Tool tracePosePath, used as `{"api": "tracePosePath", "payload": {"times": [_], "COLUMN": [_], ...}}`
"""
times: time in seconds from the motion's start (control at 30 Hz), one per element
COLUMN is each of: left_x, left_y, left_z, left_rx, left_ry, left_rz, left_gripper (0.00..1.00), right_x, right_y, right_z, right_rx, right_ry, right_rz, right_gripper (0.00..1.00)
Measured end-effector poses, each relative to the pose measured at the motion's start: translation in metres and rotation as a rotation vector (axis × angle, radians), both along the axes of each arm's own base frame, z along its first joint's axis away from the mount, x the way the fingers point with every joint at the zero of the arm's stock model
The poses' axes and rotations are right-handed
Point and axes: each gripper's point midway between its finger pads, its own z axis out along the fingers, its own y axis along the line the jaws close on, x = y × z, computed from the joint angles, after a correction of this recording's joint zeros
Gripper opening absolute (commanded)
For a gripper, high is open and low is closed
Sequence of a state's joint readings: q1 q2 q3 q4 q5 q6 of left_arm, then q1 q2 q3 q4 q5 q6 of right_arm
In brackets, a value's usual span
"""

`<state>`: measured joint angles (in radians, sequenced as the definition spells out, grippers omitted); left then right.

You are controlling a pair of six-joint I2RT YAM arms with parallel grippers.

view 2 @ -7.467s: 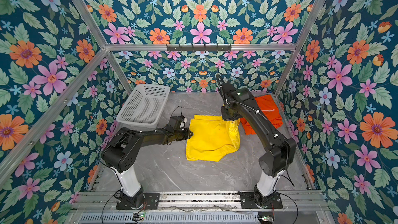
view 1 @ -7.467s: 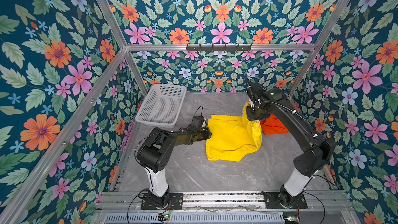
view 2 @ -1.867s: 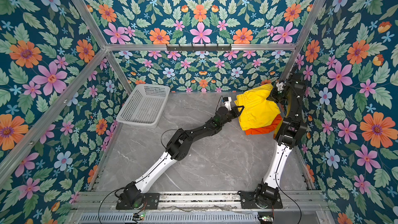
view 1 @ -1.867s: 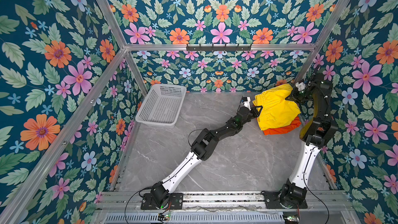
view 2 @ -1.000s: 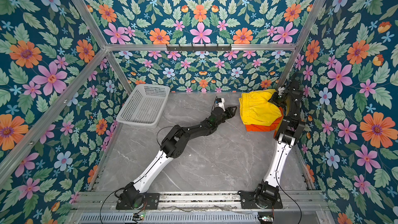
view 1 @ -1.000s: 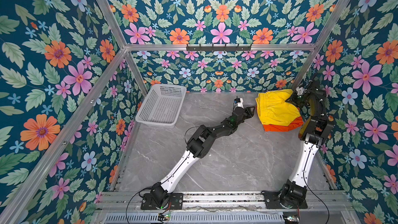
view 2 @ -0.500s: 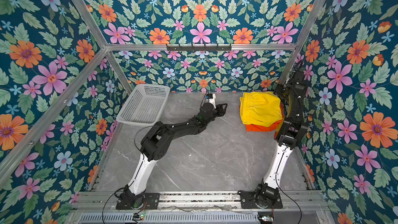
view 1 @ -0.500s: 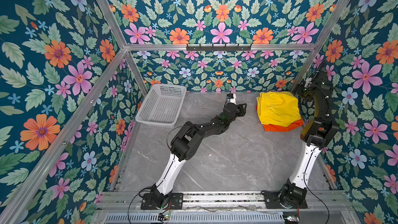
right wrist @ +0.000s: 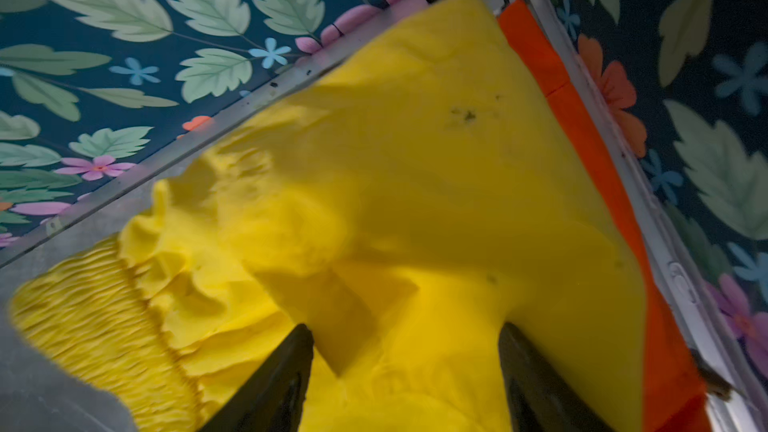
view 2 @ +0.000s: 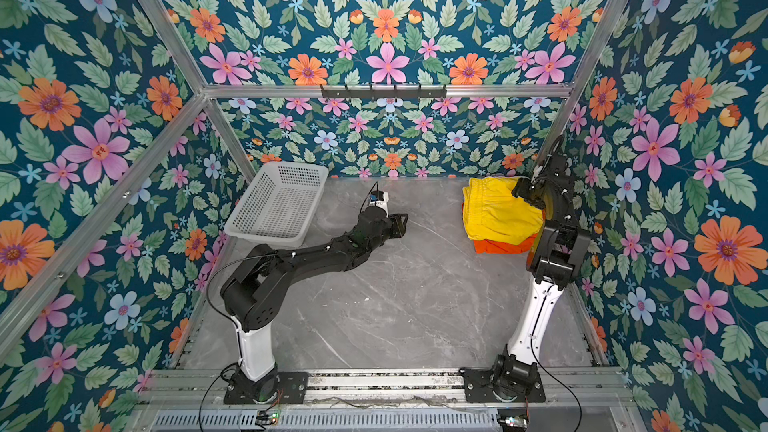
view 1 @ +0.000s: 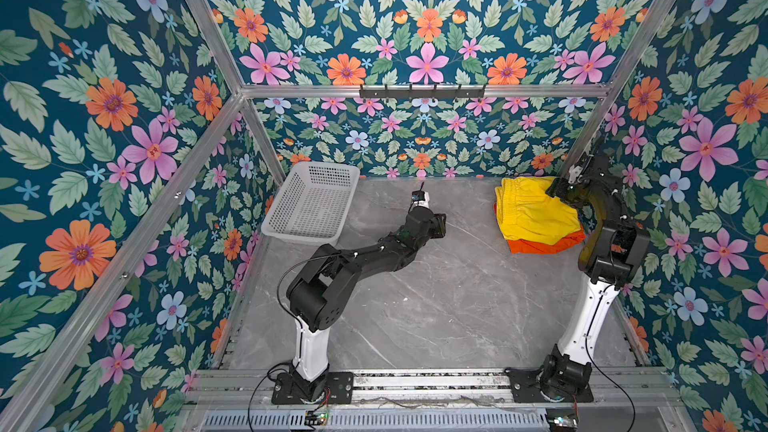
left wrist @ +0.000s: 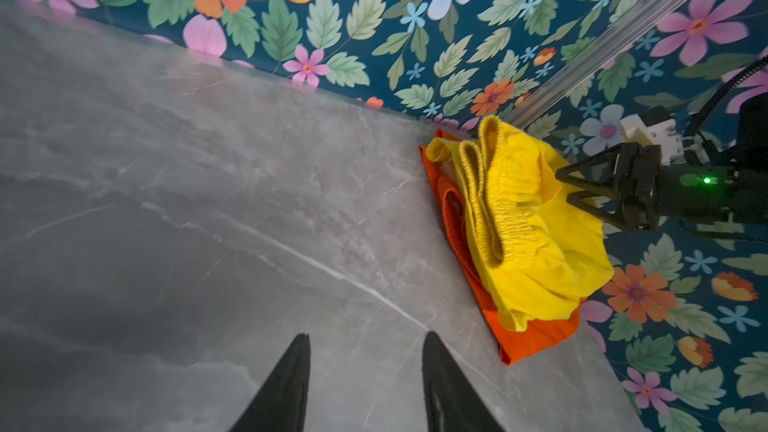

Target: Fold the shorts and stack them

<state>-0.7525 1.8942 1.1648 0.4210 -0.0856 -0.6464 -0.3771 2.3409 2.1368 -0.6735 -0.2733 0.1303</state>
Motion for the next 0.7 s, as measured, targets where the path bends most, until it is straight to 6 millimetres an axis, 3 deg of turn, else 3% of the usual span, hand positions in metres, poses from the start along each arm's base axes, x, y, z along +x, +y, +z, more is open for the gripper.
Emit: {"api": "tracePosePath", "payload": {"times": [0.17, 0.27, 0.33, 0.4, 0.47, 0.5, 0.6, 0.7], "left_x": [-0.017, -0.021, -0.022, -0.022, -0.02, -0.02, -0.02, -0.026], "left_y": [0.035, 0.05, 0.063, 0.077, 0.097, 0.109, 0.152, 0.202], "left_z": [-0.014, -0.009, 0.0, 0.014, 0.033, 0.043, 0.066, 0.079], "left_rx": [0.038, 0.05, 0.062, 0.077, 0.083, 0.092, 0.136, 0.204], "left_ry": [0.046, 0.037, 0.026, 0.001, -0.039, -0.059, -0.12, -0.169], "left_rz": [0.074, 0.111, 0.14, 0.171, 0.22, 0.248, 0.343, 0.452], "left_gripper": [0.47, 0.49, 0.51, 0.53, 0.57, 0.58, 0.64, 0.71], "right_x": [0.002, 0.003, 0.001, -0.008, -0.018, -0.024, -0.046, -0.075], "right_y": [-0.007, -0.004, -0.002, 0.004, 0.012, 0.016, 0.034, 0.057], "right_z": [-0.033, -0.035, -0.025, -0.006, 0.025, 0.045, 0.102, 0.128], "right_rx": [0.053, 0.063, 0.056, 0.044, 0.021, 0.004, -0.059, -0.079], "right_ry": [0.041, 0.044, 0.027, 0.009, -0.035, -0.067, -0.185, -0.254], "right_rz": [-0.037, -0.038, -0.037, -0.034, -0.029, -0.025, -0.004, 0.008], "right_gripper": [0.72, 0.72, 0.73, 0.75, 0.85, 0.98, 0.99, 0.99]}}
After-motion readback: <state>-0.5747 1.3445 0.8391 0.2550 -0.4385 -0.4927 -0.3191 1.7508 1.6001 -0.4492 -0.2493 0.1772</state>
